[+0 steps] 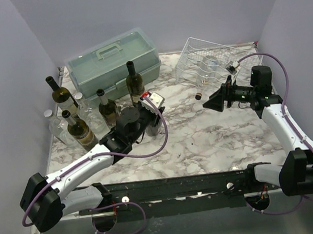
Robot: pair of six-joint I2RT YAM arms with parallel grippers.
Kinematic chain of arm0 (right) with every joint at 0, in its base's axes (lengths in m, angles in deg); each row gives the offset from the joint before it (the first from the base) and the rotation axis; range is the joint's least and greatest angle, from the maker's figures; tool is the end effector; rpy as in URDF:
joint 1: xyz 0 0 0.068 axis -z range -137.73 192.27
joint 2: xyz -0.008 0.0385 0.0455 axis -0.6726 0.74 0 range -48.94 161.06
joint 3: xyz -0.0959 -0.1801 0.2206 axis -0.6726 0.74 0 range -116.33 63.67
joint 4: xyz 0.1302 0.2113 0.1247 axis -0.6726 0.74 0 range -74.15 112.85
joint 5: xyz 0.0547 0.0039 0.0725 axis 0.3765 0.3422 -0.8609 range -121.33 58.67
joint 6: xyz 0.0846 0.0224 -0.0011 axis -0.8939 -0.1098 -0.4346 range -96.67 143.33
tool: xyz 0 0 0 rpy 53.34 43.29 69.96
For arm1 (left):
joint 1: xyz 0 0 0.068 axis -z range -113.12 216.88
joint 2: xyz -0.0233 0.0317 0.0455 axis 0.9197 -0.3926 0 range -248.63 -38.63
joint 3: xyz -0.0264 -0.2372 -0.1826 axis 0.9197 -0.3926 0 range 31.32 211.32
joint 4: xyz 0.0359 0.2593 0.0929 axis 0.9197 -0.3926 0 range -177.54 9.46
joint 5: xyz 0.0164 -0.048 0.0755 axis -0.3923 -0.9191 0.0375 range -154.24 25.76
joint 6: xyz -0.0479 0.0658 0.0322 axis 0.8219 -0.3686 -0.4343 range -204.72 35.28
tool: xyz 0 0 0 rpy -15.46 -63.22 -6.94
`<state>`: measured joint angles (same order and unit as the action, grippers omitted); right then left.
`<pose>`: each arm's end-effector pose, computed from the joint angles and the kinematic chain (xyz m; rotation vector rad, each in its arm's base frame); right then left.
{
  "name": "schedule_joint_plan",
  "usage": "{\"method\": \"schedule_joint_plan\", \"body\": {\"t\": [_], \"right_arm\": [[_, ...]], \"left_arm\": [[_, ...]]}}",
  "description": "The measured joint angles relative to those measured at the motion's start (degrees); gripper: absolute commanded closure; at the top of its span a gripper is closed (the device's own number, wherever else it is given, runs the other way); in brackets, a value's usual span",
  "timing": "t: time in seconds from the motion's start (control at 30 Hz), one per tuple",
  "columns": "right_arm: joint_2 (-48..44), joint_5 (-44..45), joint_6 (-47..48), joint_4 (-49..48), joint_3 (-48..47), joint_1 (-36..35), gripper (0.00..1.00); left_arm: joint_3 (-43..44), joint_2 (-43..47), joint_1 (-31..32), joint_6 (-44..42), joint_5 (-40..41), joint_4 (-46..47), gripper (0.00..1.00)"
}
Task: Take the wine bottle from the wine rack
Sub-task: Place the wine bottle at the center of the board.
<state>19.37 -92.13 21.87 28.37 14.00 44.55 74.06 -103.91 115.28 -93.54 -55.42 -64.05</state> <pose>0.2778 0.0567 0.3005 -0.5594 1.8965 1.0937 0.2166 -0.2262 0.3182 0.7046 1.5363 -0.3912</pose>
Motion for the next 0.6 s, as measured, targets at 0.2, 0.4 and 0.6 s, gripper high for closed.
{"method": "schedule_joint_plan", "body": {"t": [0.2, 0.4, 0.6], "right_arm": [[0.0, 0.0, 0.0, 0.0, 0.0, 0.0, 0.13], [0.0, -0.1, 0.0, 0.0, 0.0, 0.0, 0.13], [0.0, -0.1, 0.0, 0.0, 0.0, 0.0, 0.13]], "left_arm": [[0.0, 1.8, -1.5, 0.7, 0.0, -2.7, 1.0], [0.0, 4.3, -2.7, 3.4, 1.9, -6.7, 1.0], [0.0, 7.2, -3.6, 5.4, 5.7, -11.1, 1.0]]}}
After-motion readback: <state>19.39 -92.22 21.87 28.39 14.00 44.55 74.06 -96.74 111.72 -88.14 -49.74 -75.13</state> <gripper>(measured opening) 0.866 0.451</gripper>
